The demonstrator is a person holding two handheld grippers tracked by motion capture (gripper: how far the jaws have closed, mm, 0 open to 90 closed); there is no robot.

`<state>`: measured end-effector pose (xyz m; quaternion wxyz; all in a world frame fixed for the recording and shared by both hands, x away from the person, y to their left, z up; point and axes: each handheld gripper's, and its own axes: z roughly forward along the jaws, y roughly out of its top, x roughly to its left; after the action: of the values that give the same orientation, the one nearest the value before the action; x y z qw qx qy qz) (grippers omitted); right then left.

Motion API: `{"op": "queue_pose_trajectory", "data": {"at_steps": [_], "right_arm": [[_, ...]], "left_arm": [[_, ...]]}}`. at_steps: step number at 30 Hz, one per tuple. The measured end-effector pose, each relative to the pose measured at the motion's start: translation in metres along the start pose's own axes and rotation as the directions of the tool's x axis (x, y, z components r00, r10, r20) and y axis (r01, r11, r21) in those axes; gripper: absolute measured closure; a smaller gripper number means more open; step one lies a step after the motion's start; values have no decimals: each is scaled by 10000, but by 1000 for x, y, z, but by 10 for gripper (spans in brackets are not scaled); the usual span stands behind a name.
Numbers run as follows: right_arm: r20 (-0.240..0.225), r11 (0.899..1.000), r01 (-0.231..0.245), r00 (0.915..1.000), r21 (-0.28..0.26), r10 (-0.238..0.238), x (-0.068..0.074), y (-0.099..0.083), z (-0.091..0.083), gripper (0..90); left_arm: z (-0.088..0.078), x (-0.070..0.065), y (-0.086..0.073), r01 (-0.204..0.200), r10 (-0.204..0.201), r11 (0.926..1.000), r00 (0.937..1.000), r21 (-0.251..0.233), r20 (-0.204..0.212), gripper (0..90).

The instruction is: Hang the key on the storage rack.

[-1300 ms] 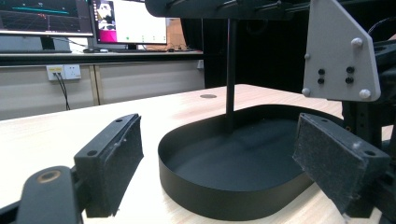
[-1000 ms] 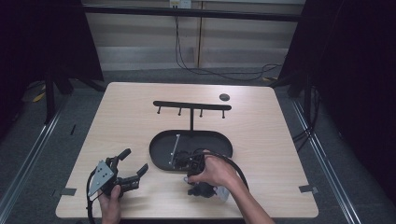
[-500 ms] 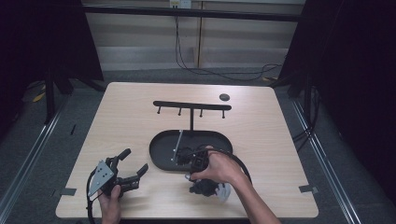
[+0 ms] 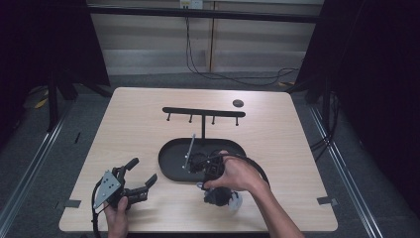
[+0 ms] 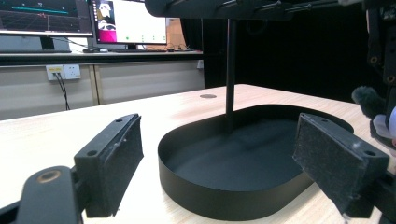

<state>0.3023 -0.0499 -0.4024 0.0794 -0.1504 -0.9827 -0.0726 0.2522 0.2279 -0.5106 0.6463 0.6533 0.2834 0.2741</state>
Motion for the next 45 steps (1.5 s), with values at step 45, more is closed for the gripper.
{"op": "queue_pose_trajectory", "data": {"at_steps": [45], "right_arm": [[678, 9977, 642, 9955, 223, -655, -30, 10, -82, 873]], "left_arm": [[0, 0, 0, -1, 1, 10000, 10000, 3, 8, 154]]}}
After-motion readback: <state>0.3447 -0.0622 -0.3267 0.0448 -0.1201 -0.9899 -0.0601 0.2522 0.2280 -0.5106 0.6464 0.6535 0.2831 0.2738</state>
